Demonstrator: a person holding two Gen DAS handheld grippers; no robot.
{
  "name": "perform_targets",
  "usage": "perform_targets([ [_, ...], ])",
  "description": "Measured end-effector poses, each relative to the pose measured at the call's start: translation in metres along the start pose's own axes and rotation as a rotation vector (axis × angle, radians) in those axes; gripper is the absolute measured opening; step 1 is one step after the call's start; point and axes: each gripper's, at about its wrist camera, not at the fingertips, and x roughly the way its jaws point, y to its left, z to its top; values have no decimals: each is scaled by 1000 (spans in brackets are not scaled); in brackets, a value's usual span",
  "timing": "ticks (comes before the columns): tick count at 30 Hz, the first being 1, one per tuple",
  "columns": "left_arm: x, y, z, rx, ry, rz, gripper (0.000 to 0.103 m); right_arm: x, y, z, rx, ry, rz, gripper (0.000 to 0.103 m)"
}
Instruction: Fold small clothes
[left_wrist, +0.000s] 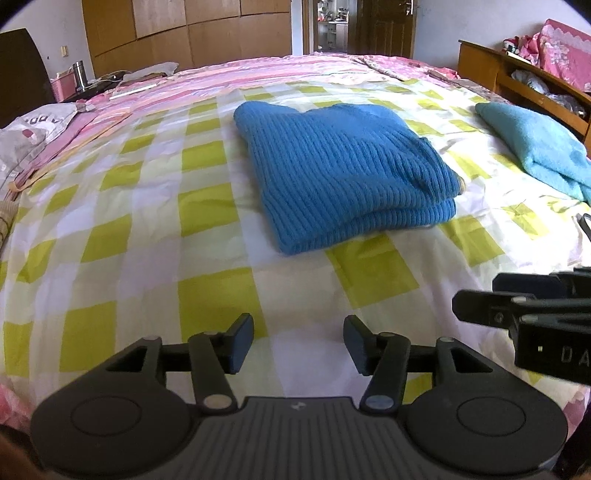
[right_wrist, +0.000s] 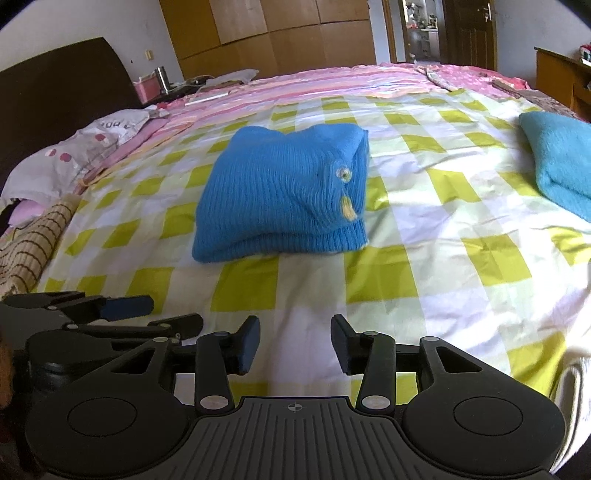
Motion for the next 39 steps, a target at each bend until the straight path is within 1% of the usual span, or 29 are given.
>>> perform_targets([
  [7,-4,-2,-5,2,1,14,70,2,0,-13,11,17,-12,43],
  [10,-6,-5,-8,12,-4,23,74,0,-1,-13,23,4,-15,43],
  [12,-8,-6,-9,13,-6,25,78,-1,-2,-14,28,-5,-14,46],
  [15,-11,-9,-11,19,-11,48,84,-2,-2,-16,32,-7,-15,47],
  [18,-13,-10,-11,28,-17,64,86,-1,-2,-19,33,-4,-14,47],
  [27,-13,-16,-12,50,3,109,89,-1,-2,-24,43,5,-17,47],
  [34,-12,-14,-13,30,18,97,89,-1,-3,-25,52,0,-19,47],
  [39,-14,-15,-14,25,13,99,89,-3,-3,-26,56,-6,-21,47],
])
